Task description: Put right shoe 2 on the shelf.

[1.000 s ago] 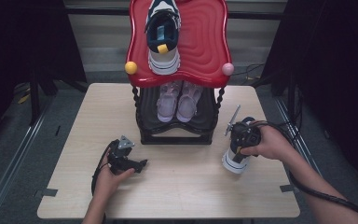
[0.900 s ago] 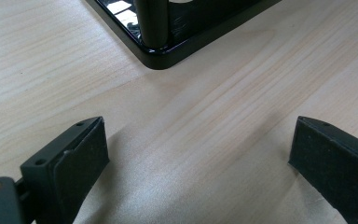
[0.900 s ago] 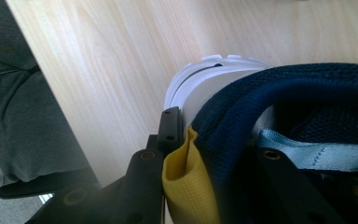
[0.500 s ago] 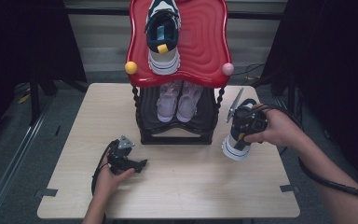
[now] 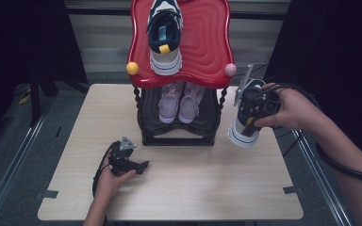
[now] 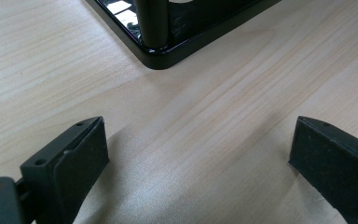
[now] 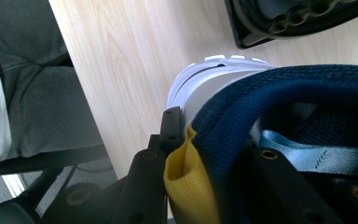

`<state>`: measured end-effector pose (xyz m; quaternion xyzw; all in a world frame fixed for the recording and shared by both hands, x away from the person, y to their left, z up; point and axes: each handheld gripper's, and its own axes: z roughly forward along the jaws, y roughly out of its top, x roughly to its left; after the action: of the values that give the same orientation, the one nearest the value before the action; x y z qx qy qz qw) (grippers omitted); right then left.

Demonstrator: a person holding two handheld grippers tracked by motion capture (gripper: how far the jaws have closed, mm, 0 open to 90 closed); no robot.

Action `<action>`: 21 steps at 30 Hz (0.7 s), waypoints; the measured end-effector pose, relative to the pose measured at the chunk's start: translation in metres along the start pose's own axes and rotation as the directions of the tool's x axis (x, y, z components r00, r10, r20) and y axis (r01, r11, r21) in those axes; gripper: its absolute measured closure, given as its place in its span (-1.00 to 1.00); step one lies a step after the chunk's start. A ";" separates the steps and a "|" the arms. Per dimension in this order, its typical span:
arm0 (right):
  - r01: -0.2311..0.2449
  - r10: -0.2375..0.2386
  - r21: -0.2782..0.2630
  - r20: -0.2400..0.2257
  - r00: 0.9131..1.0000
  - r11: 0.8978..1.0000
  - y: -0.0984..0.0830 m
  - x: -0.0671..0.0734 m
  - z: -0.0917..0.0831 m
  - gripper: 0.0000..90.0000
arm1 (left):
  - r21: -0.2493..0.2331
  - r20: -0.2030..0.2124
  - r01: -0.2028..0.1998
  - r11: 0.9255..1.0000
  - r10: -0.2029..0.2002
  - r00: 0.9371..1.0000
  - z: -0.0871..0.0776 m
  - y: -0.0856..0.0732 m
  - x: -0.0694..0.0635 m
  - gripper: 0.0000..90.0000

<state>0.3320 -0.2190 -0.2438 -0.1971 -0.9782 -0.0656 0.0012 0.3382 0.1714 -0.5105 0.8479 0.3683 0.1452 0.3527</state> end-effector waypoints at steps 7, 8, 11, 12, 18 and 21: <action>-0.004 0.004 0.002 0.025 1.000 1.000 0.003 -0.003 -0.029 0.66 | 0.005 0.004 -0.003 1.000 0.003 1.000 0.000 0.000 0.000 -0.92; -0.006 0.006 0.006 0.028 1.000 1.000 0.003 -0.003 -0.032 0.66 | 0.006 0.001 -0.007 1.000 0.007 1.000 0.000 0.000 0.000 -0.92; 0.004 -0.004 0.003 0.035 0.999 1.000 0.006 -0.003 -0.043 0.66 | 0.007 0.003 -0.009 1.000 0.009 1.000 0.000 0.000 0.001 -0.92; 0.005 -0.005 0.004 0.039 0.999 1.000 0.006 -0.003 -0.046 0.66 | 0.007 0.002 -0.009 1.000 0.009 1.000 0.000 0.000 0.001 -0.92; 0.020 -0.020 0.002 0.078 0.997 1.000 0.012 0.000 -0.070 0.66 | 0.003 0.002 -0.008 1.000 0.008 1.000 0.000 0.000 0.000 -0.92; 0.031 -0.031 0.000 0.100 0.995 1.000 0.015 0.002 -0.085 0.66 | 0.003 0.002 -0.009 1.000 0.009 1.000 0.000 0.000 0.000 -0.92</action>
<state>0.3336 -0.2154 -0.1581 -0.1851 -0.9799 -0.0564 -0.0490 0.3384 0.1718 -0.5104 0.8502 0.3645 0.1455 0.3509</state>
